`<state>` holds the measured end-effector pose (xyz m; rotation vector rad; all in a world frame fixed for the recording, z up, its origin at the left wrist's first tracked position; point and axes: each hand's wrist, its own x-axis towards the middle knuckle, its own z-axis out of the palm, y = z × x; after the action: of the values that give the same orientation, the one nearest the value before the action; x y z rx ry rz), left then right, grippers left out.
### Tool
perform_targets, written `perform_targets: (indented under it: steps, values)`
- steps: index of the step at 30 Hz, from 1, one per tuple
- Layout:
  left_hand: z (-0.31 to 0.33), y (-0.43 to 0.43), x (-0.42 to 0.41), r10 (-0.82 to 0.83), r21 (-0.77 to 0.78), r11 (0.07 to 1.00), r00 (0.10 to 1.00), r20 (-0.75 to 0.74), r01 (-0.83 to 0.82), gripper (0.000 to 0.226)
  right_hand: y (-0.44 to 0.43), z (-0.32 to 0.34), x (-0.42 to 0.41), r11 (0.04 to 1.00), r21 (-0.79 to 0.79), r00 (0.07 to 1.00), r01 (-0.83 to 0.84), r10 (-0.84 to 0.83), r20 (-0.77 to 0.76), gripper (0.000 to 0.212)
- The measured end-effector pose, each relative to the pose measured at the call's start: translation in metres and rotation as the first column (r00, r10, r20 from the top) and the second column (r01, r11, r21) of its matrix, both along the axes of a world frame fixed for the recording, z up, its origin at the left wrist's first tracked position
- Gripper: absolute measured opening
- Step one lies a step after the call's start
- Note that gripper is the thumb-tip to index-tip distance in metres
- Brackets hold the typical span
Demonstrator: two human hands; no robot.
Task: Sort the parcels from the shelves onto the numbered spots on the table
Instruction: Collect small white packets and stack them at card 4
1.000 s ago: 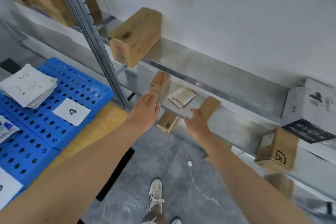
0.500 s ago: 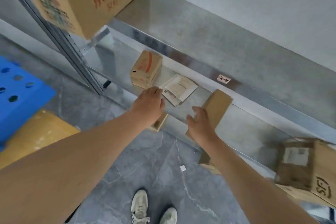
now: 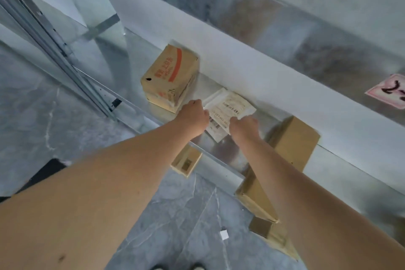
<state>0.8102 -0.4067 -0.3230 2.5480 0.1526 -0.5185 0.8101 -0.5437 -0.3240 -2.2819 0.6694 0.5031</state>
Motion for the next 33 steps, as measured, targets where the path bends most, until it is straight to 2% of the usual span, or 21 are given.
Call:
perform_targets:
  steps: [3,5,9,11,14,16,18,21,23,25,27,29,33]
  values:
    - [-0.026,-0.007,0.007,0.048,-0.011,0.999,0.997,-0.052,-0.049,0.041,-0.002,-0.022,0.009,0.989,-0.133,0.997,-0.068,0.064,-0.033,0.053]
    - [-0.036,-0.005,0.003,0.06,-0.002,0.998,0.998,0.016,-0.06,0.044,-0.004,-0.028,0.01,0.975,-0.195,0.994,-0.103,0.094,-0.051,0.054]
    - [-0.04,0.004,0.003,0.219,-0.148,0.967,0.972,0.081,-0.206,0.055,0.001,-0.026,0.005,0.954,-0.23,0.981,-0.19,0.176,-0.08,0.059]
    - [-0.035,0.005,0.005,0.231,-0.159,0.963,0.97,0.072,-0.217,0.051,0.007,-0.023,0.004,0.967,-0.192,0.985,-0.168,0.155,-0.079,0.065]
    - [-0.024,0.006,0.004,0.339,-0.218,0.917,0.941,-0.011,-0.333,0.043,0.016,-0.017,0.009,0.997,-0.036,0.996,0.073,-0.075,-0.054,0.059]
    - [-0.02,0.008,0.001,0.376,-0.254,0.893,0.926,-0.034,-0.372,0.032,0.019,-0.012,0.015,0.953,0.137,0.962,0.27,-0.26,-0.083,0.06]
    - [-0.018,0.008,-0.005,0.421,-0.347,0.839,0.904,-0.071,-0.418,0.023,0.02,-0.005,0.015,0.918,0.202,0.939,0.342,-0.326,-0.11,0.062]
    - [0.0,0.008,-0.025,0.488,-0.464,0.715,0.849,-0.203,-0.522,0.028,0.02,0.006,0.005,0.932,0.212,0.956,0.293,-0.289,-0.048,0.044]
    - [0.012,0.011,-0.041,0.483,-0.529,0.66,0.841,-0.245,-0.533,0.023,0.018,0.018,-0.008,0.923,0.268,0.958,0.276,-0.286,-0.005,0.025]
    - [0.029,0.018,-0.056,0.472,-0.586,0.607,0.837,-0.277,-0.537,0.029,0.015,0.038,-0.023,0.918,0.298,0.958,0.263,-0.284,0.031,0.016]
    - [0.049,0.024,-0.067,0.422,-0.632,0.605,0.868,-0.262,-0.484,0.033,0.012,0.06,-0.038,0.929,0.287,0.957,0.235,-0.272,0.098,0.015]
    - [0.074,0.026,-0.077,0.388,-0.63,0.651,0.899,-0.203,-0.423,0.026,0.012,0.085,-0.053,0.945,0.254,0.954,0.206,-0.251,0.161,0.014]
    - [0.121,0.035,-0.102,0.47,-0.55,0.679,0.864,-0.183,-0.486,0.021,0.019,0.129,-0.085,0.964,0.237,0.965,0.117,-0.167,0.202,0.017]
